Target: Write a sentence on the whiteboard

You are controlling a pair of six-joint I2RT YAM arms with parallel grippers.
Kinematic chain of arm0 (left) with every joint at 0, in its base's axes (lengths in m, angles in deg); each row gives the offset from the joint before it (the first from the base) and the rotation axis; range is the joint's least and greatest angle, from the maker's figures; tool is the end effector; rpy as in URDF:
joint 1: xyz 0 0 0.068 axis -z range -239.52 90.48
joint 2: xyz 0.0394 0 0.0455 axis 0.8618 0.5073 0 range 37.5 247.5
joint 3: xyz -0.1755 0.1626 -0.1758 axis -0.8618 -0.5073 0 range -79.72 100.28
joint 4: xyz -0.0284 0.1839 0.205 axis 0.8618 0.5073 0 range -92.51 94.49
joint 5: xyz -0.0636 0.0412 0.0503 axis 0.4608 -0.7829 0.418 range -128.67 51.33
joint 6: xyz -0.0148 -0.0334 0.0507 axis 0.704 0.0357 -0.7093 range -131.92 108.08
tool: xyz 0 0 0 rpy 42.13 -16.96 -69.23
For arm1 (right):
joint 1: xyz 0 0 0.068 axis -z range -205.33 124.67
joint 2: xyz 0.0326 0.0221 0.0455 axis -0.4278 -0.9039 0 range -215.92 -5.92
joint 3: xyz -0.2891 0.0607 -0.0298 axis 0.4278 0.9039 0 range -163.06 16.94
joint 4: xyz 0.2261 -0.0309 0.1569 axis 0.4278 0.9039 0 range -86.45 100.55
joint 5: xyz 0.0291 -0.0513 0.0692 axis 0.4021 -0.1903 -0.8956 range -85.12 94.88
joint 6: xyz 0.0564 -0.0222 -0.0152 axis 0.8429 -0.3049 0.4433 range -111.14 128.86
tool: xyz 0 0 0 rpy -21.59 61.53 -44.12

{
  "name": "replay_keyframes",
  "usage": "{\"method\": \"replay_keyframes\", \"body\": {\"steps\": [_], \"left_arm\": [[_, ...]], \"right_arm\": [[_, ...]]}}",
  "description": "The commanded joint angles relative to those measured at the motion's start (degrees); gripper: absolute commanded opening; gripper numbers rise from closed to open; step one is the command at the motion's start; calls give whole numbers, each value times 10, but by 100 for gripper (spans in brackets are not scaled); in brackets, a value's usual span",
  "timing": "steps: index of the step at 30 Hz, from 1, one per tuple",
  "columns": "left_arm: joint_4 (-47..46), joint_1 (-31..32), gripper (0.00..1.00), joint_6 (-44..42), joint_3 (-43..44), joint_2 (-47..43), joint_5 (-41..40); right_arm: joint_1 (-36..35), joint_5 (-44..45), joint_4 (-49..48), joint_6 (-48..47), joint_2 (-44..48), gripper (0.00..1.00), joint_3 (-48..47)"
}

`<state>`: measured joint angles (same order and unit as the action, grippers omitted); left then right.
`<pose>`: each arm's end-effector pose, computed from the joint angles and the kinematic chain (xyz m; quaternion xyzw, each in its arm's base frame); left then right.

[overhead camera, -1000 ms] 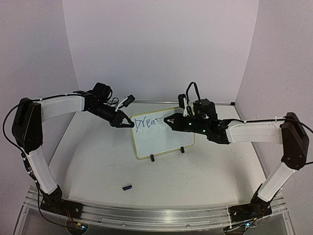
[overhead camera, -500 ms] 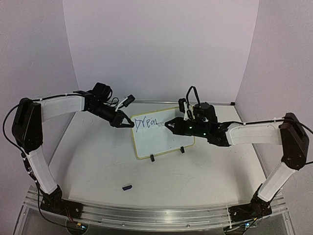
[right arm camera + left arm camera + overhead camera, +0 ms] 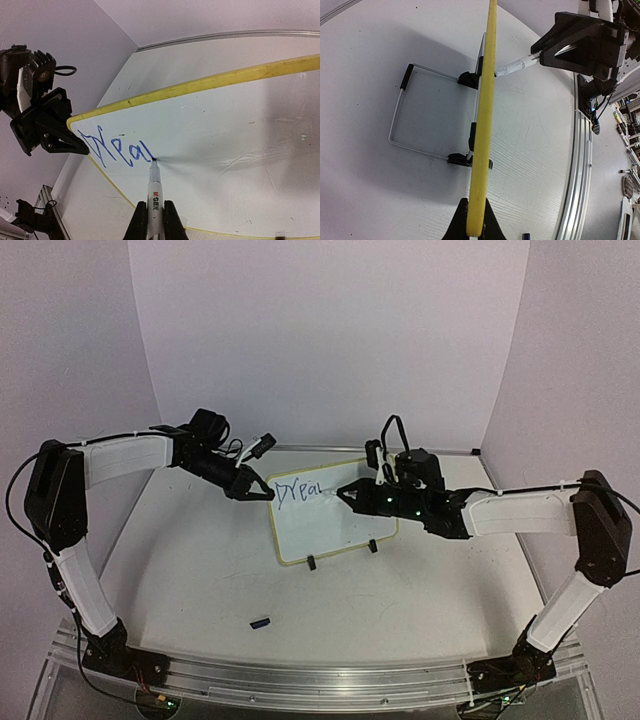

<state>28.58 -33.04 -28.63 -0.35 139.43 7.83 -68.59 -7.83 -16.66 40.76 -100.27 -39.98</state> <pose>0.3494 -0.2124 0.2652 0.4357 0.7664 -0.3980 0.2536 0.2849 0.2825 0.2546 -0.1446 0.7896 0.4302 0.4130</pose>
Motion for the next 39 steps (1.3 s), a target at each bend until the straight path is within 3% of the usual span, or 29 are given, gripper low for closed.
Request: {"method": "replay_keyframes", "body": {"steps": [1,39], "left_arm": [[30,9,0,-15,11,1,-23],[31,11,0,-15,11,1,-23]], "right_arm": [[3,27,-35,4,13,0,-27],[6,48,-35,27,26,0,46]]}}
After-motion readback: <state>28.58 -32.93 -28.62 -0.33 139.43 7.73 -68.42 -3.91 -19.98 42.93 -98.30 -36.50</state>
